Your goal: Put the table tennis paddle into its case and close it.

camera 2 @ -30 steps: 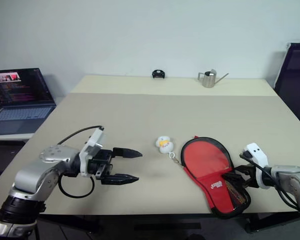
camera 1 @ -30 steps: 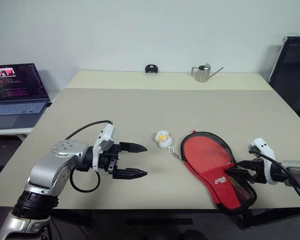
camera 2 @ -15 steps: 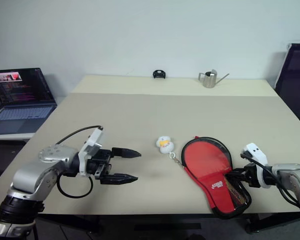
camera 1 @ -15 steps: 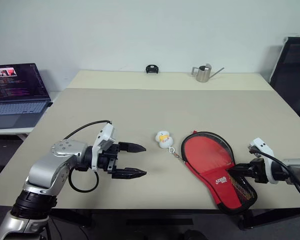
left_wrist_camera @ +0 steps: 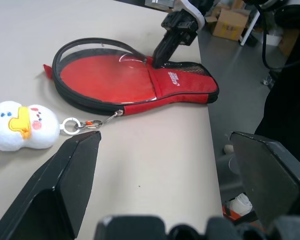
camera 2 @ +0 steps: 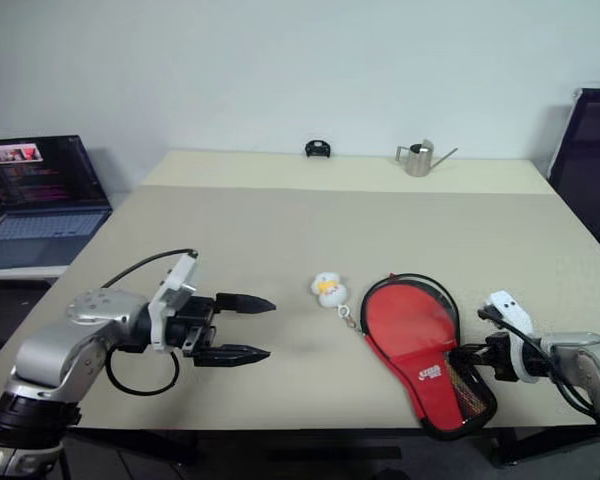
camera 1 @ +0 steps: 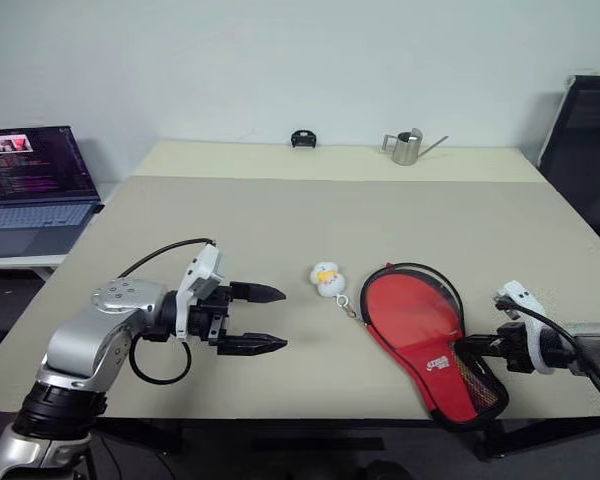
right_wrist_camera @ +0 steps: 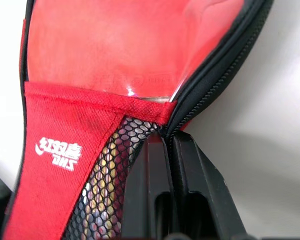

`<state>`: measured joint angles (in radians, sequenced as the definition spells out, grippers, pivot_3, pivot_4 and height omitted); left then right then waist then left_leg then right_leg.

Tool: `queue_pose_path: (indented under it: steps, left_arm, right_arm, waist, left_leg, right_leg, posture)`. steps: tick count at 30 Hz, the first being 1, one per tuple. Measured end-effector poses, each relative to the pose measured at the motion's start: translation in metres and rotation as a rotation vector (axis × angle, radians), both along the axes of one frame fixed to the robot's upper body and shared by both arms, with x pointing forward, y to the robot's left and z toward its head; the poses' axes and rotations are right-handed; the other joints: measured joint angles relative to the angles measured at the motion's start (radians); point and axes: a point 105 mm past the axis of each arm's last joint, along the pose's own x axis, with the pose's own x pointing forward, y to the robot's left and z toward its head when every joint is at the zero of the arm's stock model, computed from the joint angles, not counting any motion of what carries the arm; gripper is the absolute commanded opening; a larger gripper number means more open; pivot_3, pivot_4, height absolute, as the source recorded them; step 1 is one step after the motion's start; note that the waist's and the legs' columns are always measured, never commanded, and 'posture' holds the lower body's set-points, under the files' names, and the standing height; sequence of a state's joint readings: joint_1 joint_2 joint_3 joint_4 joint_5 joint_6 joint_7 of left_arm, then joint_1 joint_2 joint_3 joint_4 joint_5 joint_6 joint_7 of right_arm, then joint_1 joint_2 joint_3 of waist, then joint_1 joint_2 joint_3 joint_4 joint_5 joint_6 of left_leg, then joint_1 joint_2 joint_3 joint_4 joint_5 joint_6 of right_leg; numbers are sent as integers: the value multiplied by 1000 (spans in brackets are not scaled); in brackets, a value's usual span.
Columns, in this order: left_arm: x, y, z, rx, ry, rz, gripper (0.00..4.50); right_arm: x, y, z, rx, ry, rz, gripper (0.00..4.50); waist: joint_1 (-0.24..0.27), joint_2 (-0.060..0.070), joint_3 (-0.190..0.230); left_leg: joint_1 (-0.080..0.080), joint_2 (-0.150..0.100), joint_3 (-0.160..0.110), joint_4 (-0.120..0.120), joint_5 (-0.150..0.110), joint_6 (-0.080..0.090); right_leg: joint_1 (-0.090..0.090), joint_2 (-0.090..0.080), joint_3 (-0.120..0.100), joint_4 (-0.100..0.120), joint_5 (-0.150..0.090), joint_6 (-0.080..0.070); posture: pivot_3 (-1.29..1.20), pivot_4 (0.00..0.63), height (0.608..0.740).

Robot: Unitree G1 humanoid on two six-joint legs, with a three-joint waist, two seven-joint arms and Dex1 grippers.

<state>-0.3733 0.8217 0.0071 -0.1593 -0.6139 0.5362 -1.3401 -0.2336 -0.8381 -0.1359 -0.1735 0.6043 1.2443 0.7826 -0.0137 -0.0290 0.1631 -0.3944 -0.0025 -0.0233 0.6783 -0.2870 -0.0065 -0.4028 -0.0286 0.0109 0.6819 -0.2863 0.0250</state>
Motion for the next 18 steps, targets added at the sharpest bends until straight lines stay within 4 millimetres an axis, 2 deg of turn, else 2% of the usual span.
queue_pose_path:
  steps: [9, 15, 18]
  left_arm:
    - [0, 1, -2, 1, 8, 6, 4500]
    - [-1, 2, -2, 0, 10, 11, 4500]
    - [-1, 2, -2, -1, 9, 12, 4500]
  right_arm:
    - [11, 36, -4, 127, 41, -78, 28]
    - [7, 66, -7, 204, 104, -49, 28]
    - [3, 80, -7, 249, 136, -16, 28]
  waist:
    - [-45, -3, -2]
    - [-47, -2, -1]
    - [-47, -1, 0]
  left_leg:
    - [13, 18, 4, -3, 0, 0]
    - [18, 33, 4, -4, 0, 0]
    - [19, 34, 4, -6, 0, 0]
  right_leg:
    - [4, 20, 5, 0, 6, -15]
    - [6, 40, 5, 1, 6, -25]
    - [5, 43, 5, 2, 5, -29]
  posture:
    - [0, 150, 740]
    - [0, 150, 740]
    - [0, 150, 740]
